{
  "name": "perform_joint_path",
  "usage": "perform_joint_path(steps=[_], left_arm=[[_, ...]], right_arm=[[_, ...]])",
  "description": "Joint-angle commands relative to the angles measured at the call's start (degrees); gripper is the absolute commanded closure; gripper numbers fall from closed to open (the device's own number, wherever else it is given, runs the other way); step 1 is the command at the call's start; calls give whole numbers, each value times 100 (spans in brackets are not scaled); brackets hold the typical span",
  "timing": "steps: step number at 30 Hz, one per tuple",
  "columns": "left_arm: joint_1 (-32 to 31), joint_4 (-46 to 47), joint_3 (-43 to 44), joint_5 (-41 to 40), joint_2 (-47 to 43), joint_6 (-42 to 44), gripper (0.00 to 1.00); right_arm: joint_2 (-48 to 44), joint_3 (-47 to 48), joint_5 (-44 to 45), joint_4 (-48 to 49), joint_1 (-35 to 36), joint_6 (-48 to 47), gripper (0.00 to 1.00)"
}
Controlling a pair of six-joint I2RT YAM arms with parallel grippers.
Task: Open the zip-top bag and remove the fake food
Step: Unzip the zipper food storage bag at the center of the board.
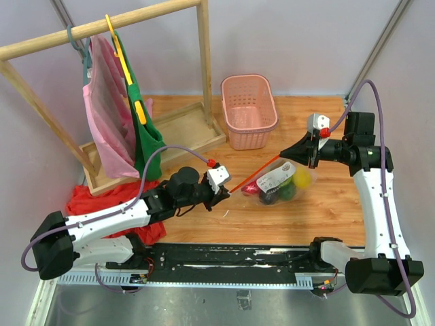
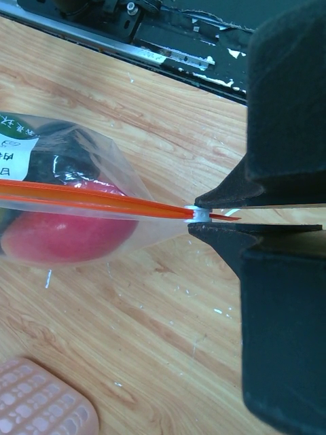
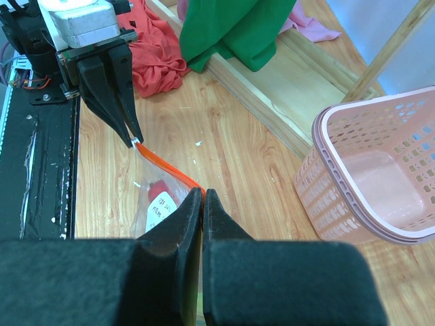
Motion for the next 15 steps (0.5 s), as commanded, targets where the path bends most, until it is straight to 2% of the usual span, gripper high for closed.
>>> perform_joint_path(steps=[1,12,13,14,15], left_arm=[[42,-222,-149,-131,-85,-55,100],[52,-234,-298,-410,-101,-156,98],[51,-232,-294,-459,-96,-185,92],[55,-212,-280,-511,-110,-225,82],[59,-194,-254,-522,-139,-247,75]], right_arm=[[-14,259,-220,10,-108,-130,99],[6,239,-233,-98,-107,-209,99],[4,231,-233,-116,-108,-223,99],[2,231,-233,-137,-100,-245,99],[4,219,-237,-167,-107,-262,100]])
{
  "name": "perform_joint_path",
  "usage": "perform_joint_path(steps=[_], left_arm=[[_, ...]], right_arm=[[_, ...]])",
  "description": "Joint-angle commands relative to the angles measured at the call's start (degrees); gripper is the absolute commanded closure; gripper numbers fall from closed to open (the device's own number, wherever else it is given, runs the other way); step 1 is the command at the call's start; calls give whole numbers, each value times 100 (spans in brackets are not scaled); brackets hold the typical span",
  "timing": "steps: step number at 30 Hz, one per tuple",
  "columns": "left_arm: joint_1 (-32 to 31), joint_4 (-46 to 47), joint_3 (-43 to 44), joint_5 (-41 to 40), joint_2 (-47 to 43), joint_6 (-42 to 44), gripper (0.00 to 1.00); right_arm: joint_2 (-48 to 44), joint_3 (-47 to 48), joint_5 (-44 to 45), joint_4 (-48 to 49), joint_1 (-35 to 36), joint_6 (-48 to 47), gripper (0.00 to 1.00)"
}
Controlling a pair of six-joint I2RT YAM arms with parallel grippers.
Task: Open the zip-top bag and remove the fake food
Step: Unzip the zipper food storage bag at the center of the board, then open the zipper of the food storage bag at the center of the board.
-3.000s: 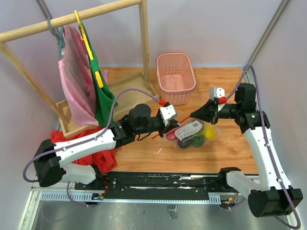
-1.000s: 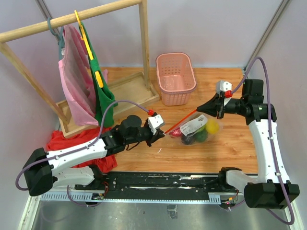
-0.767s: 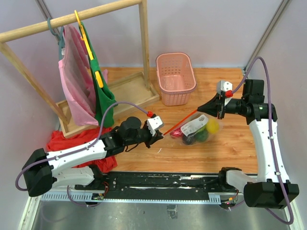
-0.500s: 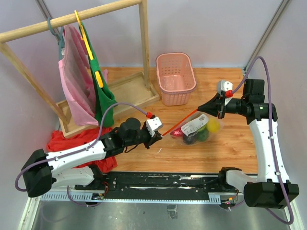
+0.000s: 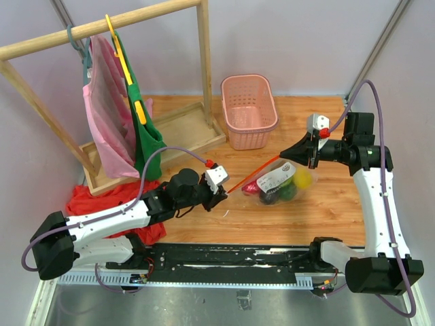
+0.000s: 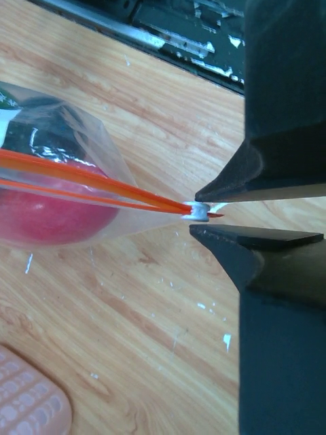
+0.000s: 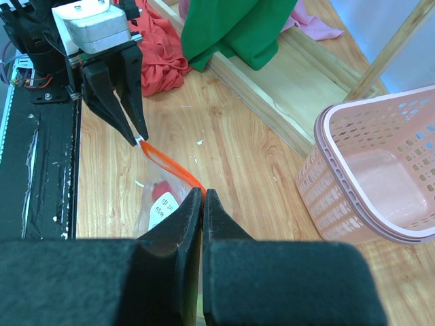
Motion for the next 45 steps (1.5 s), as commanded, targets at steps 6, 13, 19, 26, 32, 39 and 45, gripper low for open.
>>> perform_joint_path(steps=[6,13,19,26,32,39,45], left_arm=[[57,185,265,-129,-563,-394,34],[55,600,1078,103,-652,-722,22],[58,-81,2212,-97,82,-596,30],[443,-817,2906,729,671,-339,39],[539,-775,2855,1400,994,-36,64],[539,-473,2712,1461,1338,374,69],[539,31,2401,1903,1545,431,68]], right_arm=[[-30,183,-264,-398,-104,-478,100],[-78,89,-257,-787,-100,-885,99],[-77,109,-247,-1134,-99,-1226,100],[-56,160,-266,-1368,-99,-1482,99],[-6,219,-301,-1542,-97,-1630,100],[-12,231,-319,-1618,-90,-1696,99],[-11,233,-306,-1634,-90,-1697,99]])
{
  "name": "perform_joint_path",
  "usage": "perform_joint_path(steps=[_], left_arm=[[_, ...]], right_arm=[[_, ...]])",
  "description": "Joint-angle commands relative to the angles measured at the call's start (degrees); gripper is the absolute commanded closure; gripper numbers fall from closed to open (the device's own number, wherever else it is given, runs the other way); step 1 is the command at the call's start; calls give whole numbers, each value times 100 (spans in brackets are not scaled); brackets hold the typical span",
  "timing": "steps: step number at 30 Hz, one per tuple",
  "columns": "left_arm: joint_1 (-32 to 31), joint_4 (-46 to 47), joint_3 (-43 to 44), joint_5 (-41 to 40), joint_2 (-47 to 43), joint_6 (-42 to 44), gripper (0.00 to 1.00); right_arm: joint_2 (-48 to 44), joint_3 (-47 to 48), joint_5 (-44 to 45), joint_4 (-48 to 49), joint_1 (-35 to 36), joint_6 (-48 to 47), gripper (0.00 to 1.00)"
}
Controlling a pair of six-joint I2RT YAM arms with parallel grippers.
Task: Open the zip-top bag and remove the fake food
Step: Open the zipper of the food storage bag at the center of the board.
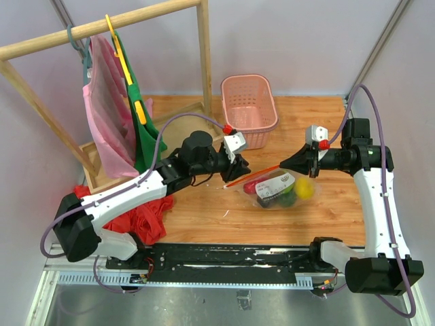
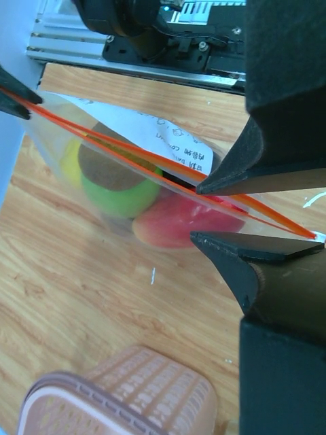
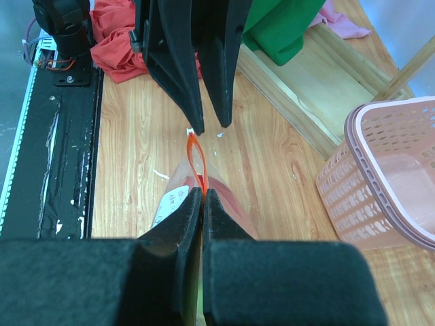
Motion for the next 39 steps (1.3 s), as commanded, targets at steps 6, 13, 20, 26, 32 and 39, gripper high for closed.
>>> perform_joint_path(steps=[6,13,20,26,32,39], left_arm=[[5,706,-366,518,307,60,67],[5,968,-423,507,560,-47,65],[5,1354,-376,706,858,-296,78],[10,1536,-167,1139,1073,-502,99],[243,392,472,695,846,-430,100],[392,-726,1081,344,235,-694,100]], right_arm=[[3,198,-193,-136,-75,-129,99],[24,190,-222,-136,-75,-123,99],[26,164,-234,-144,-75,-123,99],[35,92,-180,-130,-75,-164,99],[329,510,66,-19,-75,-298,99],[872,1115,128,562,241,-181,99]])
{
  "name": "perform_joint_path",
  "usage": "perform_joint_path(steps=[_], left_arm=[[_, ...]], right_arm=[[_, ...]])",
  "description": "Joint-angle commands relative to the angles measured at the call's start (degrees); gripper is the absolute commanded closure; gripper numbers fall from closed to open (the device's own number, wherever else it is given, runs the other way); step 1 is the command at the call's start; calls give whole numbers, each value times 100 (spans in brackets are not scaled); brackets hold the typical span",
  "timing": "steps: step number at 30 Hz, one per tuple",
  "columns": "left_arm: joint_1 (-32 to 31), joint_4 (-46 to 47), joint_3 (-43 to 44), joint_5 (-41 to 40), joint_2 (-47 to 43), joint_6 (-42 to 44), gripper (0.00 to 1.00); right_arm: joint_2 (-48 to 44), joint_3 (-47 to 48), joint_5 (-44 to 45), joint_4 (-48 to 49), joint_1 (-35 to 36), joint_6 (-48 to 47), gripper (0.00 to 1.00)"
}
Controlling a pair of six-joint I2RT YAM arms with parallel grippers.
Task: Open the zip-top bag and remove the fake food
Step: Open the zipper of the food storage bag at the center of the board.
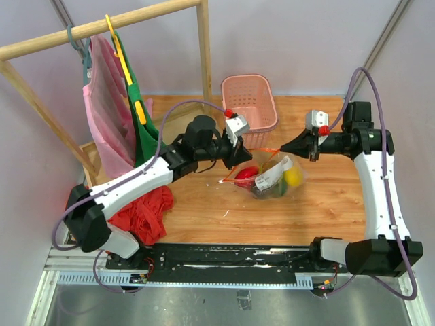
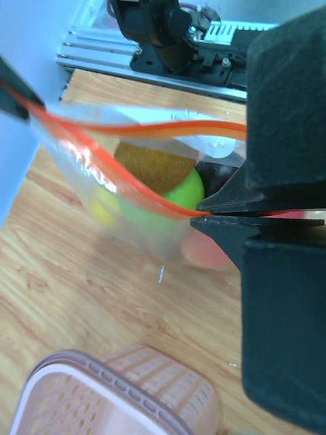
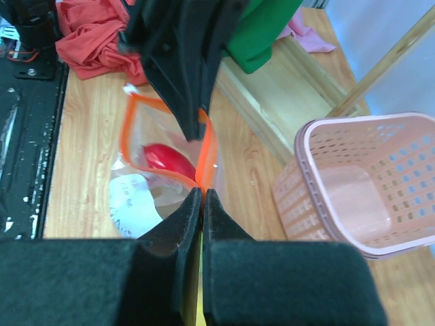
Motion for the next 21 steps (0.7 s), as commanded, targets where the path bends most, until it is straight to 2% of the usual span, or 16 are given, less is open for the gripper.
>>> perform_joint_path(steps=[1,4,8,11,14,18,21], left_arm=[[1,-602,314,-214,-647,-294,100],[1,-799,252,-364,-895,-555,100],[1,-852,73,-535,-1094,-787,100],[1,-693,-257,-594,-1069,-913,100],[1,-198,-714,-391,-834,-1142,100],[1,241,-879,-162,-384,-1591,100],[1,577,-931,-27,-221,-1891,100]], right_arm=[[237,251,84,625,310,150,99],[340,17,279,1311,592,491,99],[606,-51,709,1695,1036,475,95],[832,-50,1083,1798,1213,592,81],[937,-25,1717,1969,1213,1325,60],[540,-216,1949,1594,957,1488,49],[-172,-700,1817,1367,844,1170,36]])
